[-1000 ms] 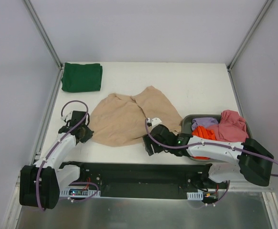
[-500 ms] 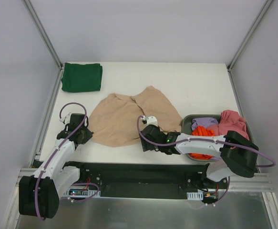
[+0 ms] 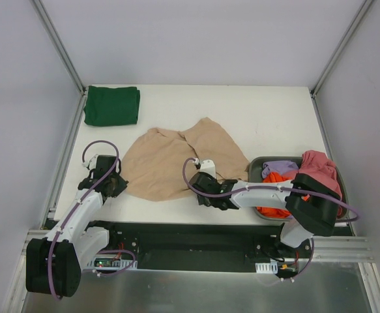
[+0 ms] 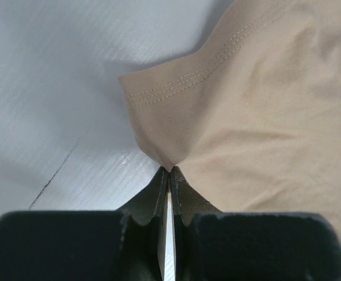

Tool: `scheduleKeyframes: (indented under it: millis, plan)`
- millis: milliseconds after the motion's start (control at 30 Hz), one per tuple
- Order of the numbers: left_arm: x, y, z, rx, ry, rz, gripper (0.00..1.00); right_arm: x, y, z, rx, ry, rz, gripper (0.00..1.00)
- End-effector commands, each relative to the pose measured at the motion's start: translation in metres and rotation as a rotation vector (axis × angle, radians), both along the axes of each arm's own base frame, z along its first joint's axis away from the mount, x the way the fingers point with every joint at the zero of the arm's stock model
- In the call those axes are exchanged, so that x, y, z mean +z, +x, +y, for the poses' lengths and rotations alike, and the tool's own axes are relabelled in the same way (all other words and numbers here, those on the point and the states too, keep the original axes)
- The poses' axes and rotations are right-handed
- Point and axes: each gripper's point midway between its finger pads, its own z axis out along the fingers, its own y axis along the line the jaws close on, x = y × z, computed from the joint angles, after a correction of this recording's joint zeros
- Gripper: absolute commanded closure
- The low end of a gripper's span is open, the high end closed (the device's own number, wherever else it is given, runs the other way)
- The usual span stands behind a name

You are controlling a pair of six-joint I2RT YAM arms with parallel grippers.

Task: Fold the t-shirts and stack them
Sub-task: Flatten out the tshirt

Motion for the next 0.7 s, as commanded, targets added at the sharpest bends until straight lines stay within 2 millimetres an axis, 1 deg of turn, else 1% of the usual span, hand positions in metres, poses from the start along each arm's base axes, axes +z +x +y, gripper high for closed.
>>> scheduleKeyframes:
  millis: [0, 133, 167, 200, 300, 333, 367, 467, 533, 667]
  plan:
    - [0.001, 0.002, -0.002, 0.004, -0.01, -0.012, 1.0, 0.004, 0.01, -0.012, -0.085, -0.058, -0.045, 0.64]
    - [0.001, 0.001, -0.001, 0.008, -0.004, -0.016, 1.0, -0.004, 0.009, -0.021, -0.099, -0.115, -0.035, 0.71]
    - [0.002, 0.002, 0.0, 0.011, -0.002, -0.021, 1.0, -0.004, 0.008, -0.023, -0.097, -0.126, -0.033, 0.71]
    - [0.001, 0.001, 0.001, 0.011, 0.004, -0.018, 1.0, -0.004, 0.007, -0.025, -0.095, -0.136, -0.03, 0.74]
    - [0.002, 0.002, 0.003, 0.014, 0.015, -0.022, 1.0, 0.003, 0.005, -0.032, -0.103, -0.137, -0.035, 0.92]
    - [0.003, 0.003, 0.003, 0.015, 0.016, -0.025, 1.0, 0.007, 0.005, -0.033, -0.101, -0.121, -0.043, 0.96]
    - [0.003, 0.003, 0.003, 0.014, 0.014, -0.025, 1.0, 0.01, 0.005, -0.035, -0.1, -0.114, -0.052, 0.98]
    - [0.009, 0.007, 0.002, 0.007, 0.015, -0.041, 1.0, 0.03, 0.003, -0.04, -0.048, -0.095, -0.08, 1.0]
    - [0.017, 0.009, 0.001, 0.003, 0.007, -0.059, 1.0, 0.051, 0.001, -0.046, -0.017, -0.087, -0.101, 1.0]
    - [0.042, 0.02, -0.002, 0.017, -0.02, -0.141, 1.0, 0.108, 0.002, -0.07, -0.007, -0.036, -0.196, 0.99]
